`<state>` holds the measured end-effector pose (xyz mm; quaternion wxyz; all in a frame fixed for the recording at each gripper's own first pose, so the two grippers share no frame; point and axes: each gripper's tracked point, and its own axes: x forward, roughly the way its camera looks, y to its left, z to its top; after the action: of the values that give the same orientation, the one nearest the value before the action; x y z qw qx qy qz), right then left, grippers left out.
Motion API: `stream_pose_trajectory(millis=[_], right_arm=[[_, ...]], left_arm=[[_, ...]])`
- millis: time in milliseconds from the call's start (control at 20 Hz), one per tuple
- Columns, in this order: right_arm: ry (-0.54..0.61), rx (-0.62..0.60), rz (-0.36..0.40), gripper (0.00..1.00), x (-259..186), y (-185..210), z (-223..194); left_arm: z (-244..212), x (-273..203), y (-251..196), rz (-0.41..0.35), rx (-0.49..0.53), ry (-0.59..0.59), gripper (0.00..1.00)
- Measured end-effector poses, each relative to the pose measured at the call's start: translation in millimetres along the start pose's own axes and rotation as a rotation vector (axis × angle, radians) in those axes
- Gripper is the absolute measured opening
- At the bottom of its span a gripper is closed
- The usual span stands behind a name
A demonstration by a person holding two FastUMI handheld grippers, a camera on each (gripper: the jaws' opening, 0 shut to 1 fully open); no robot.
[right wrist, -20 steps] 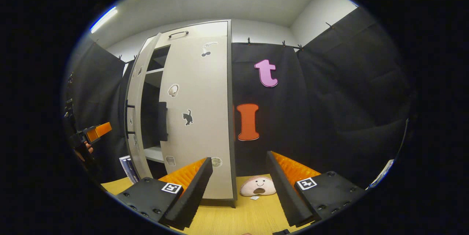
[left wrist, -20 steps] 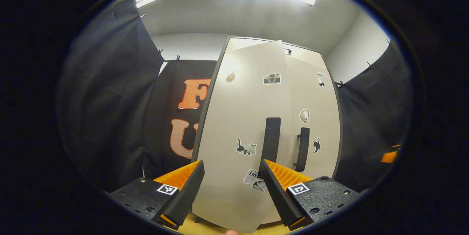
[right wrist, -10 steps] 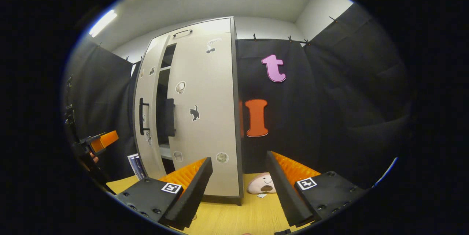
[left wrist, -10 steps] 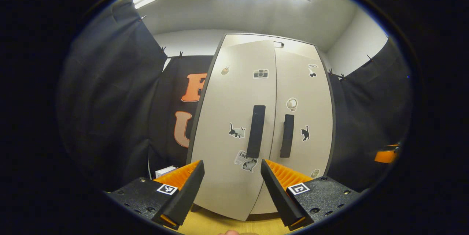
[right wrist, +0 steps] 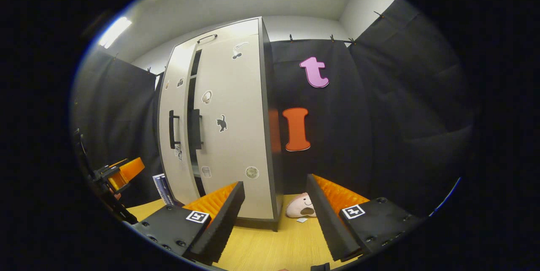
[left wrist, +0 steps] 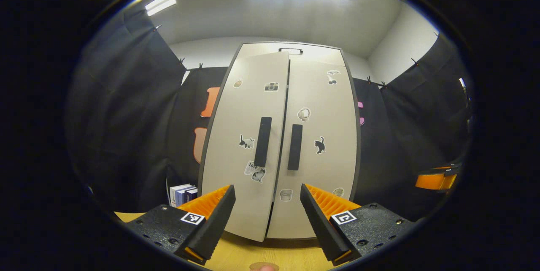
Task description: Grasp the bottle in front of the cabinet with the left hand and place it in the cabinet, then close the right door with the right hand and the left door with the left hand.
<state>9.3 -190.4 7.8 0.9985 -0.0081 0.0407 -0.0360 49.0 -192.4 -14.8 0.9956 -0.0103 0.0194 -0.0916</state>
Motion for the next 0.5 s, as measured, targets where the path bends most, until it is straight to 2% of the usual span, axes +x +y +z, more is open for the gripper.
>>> stream_pose_trajectory(millis=[200,250,300,500], right_arm=[[0.015,-0.007,0.029,0.98,-6.6,-0.3,-5.6],[0.015,-0.006,0.033,0.98,-9.3,-0.6,-6.8],[0.009,-0.001,0.027,0.98,-11.3,-2.6,-5.8],[0.008,-0.008,0.020,0.98,-16.9,-8.8,-5.3]], left_arm=[[-9.5,-13.5,-30.7,-0.029,-0.016,0.021,0.94],[-10.5,-14.2,-35.7,-0.040,-0.023,0.020,0.91],[-11.8,-12.0,-42.6,-0.058,-0.030,0.030,0.94],[-16.0,-10.3,-55.5,-0.083,-0.052,0.053,0.94]])
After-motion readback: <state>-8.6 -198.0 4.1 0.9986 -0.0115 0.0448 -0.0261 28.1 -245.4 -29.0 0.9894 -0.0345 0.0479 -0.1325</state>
